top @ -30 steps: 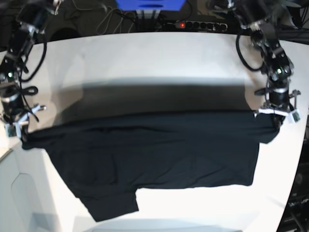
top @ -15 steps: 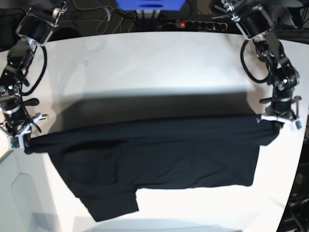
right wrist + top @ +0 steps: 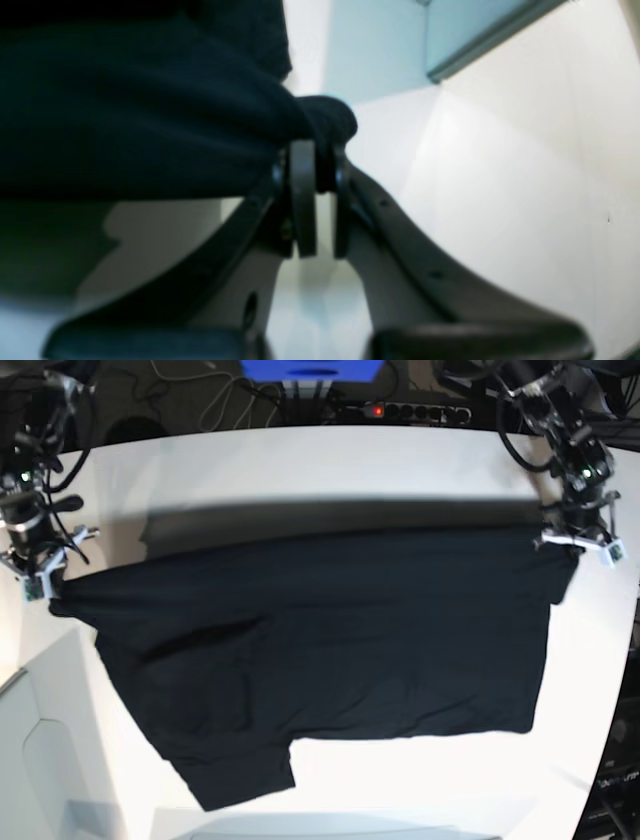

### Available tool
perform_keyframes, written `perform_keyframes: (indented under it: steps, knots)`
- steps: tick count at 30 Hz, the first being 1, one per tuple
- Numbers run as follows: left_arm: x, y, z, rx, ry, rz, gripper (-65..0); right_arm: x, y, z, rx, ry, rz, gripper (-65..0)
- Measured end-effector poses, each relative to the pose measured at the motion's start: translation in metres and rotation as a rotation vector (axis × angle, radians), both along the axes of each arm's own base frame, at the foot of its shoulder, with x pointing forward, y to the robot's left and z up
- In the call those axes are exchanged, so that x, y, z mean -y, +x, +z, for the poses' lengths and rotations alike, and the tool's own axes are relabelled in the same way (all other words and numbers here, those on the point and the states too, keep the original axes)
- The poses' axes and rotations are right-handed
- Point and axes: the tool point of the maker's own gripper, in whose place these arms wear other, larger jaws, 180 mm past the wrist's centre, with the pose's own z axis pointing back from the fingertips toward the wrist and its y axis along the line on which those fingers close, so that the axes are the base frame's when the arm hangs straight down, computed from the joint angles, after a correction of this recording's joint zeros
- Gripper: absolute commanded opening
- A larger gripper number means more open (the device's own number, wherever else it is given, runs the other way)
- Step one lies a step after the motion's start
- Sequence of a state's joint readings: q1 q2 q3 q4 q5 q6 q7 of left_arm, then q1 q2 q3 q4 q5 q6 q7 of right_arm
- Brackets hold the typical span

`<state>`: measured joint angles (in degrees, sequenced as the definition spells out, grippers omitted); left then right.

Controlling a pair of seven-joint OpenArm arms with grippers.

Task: Fold the T-shirt properly
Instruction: 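Drag the held shoulder edge back toward the robot, flattening the shirt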

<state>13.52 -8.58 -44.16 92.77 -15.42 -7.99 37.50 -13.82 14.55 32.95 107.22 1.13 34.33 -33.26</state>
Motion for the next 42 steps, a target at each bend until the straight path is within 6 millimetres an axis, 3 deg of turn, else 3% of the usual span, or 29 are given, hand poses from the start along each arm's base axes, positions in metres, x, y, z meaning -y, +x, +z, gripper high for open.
perform_keyframes:
  steps: [9,16,26,33,42]
  knots:
    - [0.015,-0.037,-0.029,-0.087,-0.041,0.013,-65.0,0.006,-0.055,-0.034,-0.135,0.008,-0.057,-65.0]
    - [0.016,-0.067,-0.043,-0.161,-0.041,0.015,-65.0,0.003,-0.076,-0.047,-0.191,0.019,-0.061,-65.0]
    - [0.013,-0.089,-0.043,-0.201,-0.020,0.009,-65.0,0.000,-0.124,-0.093,-0.345,0.082,-0.108,-65.0]
    - [0.014,-0.089,-0.031,-0.198,0.010,-0.006,-65.0,-0.009,-0.140,-0.100,-0.357,0.110,-0.110,-65.0]
    - [0.014,-0.102,-0.034,-0.228,0.011,-0.007,-65.0,-0.010,-0.152,-0.103,-0.378,0.116,-0.113,-65.0]
